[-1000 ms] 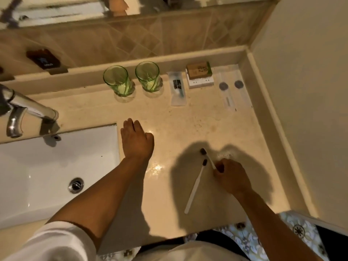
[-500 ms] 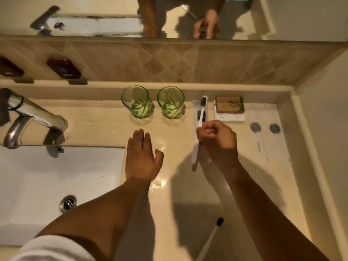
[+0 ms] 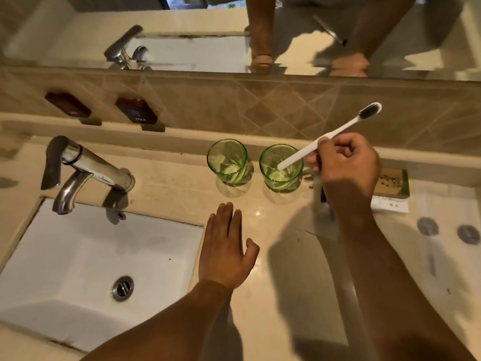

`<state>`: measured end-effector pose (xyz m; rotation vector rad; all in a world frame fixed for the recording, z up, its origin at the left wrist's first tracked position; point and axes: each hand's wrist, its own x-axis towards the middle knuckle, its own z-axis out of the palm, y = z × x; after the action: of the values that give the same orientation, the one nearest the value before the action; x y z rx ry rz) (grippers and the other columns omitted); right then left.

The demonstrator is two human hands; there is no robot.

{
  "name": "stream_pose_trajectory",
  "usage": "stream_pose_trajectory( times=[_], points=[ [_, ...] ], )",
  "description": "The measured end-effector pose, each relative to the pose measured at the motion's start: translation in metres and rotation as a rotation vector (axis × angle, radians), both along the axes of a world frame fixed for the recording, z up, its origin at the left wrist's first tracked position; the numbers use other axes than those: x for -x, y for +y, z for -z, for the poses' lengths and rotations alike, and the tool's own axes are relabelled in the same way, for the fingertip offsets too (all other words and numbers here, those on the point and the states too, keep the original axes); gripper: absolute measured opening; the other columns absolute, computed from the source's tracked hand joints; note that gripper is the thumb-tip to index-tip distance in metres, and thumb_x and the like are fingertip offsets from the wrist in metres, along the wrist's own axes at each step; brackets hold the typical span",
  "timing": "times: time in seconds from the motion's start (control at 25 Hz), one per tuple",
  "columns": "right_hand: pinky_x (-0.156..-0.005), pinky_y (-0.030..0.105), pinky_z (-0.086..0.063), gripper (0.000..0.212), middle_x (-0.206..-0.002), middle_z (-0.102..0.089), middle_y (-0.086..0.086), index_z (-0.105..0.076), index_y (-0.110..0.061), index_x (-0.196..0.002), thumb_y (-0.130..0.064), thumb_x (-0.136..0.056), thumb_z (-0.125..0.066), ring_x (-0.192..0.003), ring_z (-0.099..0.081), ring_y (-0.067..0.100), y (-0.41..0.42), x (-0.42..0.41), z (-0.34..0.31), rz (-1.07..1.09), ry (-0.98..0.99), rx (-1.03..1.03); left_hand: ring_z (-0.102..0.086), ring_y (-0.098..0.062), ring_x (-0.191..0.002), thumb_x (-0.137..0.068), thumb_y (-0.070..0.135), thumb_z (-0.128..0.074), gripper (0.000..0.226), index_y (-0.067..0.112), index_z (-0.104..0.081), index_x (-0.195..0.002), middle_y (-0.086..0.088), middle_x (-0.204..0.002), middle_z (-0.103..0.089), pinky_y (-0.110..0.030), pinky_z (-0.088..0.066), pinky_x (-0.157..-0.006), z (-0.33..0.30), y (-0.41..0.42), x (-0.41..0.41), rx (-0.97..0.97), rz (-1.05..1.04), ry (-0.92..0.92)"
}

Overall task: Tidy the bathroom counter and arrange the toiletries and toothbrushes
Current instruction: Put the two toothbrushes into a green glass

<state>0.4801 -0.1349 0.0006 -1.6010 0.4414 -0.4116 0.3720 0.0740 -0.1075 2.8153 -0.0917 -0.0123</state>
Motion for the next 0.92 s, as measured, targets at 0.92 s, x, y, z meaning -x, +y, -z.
stream_pose_trajectory(
  times=[0.92],
  points=[
    [-0.070,0.048,-0.053,0.018,-0.056,-0.048,-0.005,-0.060,-0.014,-0.074,-0.019,-0.089,-0.068,-0.055,-0.049,0.021,0.009,-0.012,0.041,-0.124,-0.005,0.408,-0.017,-0.016,-0.154,-0.088,0.037,-0.053,0.066,0.011,-0.045,-0.149,-0.006,-0.163,-0.032,-0.035,-0.011,-0.127,0.001,-0.001,-0.001,0.033,-0.032,0.015]
  ],
)
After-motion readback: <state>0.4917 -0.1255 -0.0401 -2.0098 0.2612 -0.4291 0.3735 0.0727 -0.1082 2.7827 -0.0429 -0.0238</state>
